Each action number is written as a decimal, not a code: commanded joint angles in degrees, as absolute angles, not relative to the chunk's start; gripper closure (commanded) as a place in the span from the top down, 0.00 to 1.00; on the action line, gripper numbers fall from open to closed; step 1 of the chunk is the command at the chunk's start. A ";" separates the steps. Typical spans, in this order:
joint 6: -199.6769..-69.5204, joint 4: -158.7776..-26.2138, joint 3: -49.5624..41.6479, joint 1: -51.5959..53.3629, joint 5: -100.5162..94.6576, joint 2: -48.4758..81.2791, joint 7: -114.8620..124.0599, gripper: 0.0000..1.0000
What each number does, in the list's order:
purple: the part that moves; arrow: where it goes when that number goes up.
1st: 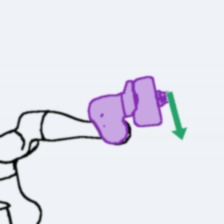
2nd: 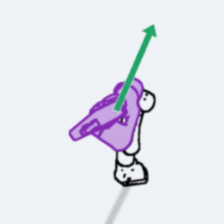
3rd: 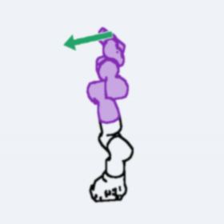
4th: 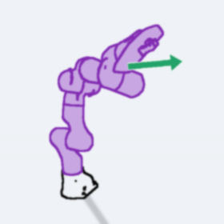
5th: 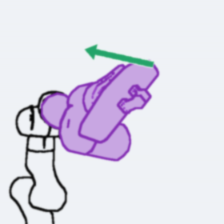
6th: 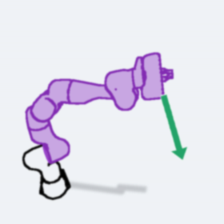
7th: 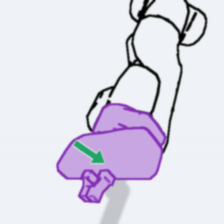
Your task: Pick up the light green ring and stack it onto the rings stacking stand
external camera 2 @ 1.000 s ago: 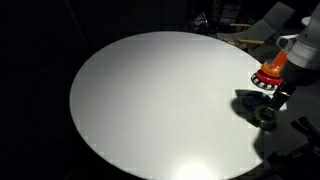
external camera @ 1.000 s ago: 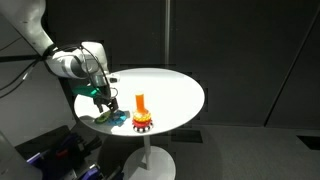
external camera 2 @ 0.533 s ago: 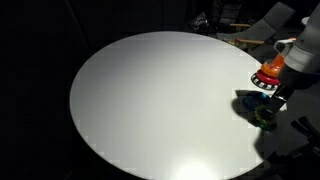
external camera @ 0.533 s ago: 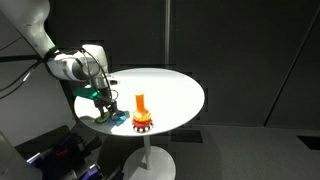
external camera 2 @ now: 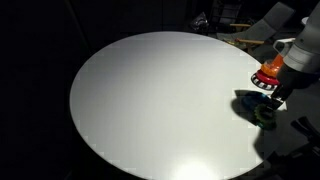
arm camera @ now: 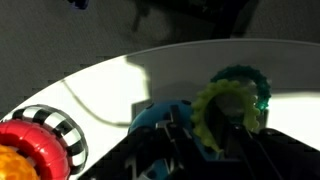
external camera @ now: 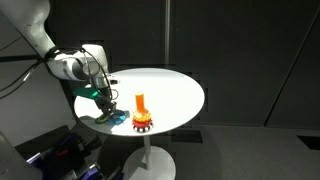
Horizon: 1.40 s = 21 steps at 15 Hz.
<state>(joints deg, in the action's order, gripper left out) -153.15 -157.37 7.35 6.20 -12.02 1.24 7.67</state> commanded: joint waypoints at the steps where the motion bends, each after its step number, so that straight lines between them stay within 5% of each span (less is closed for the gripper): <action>1: -153.01 -156.99 7.02 6.59 -12.81 1.06 8.83 0.05; 21: -134.29 -148.27 4.41 4.35 -5.83 -6.27 6.20 0.06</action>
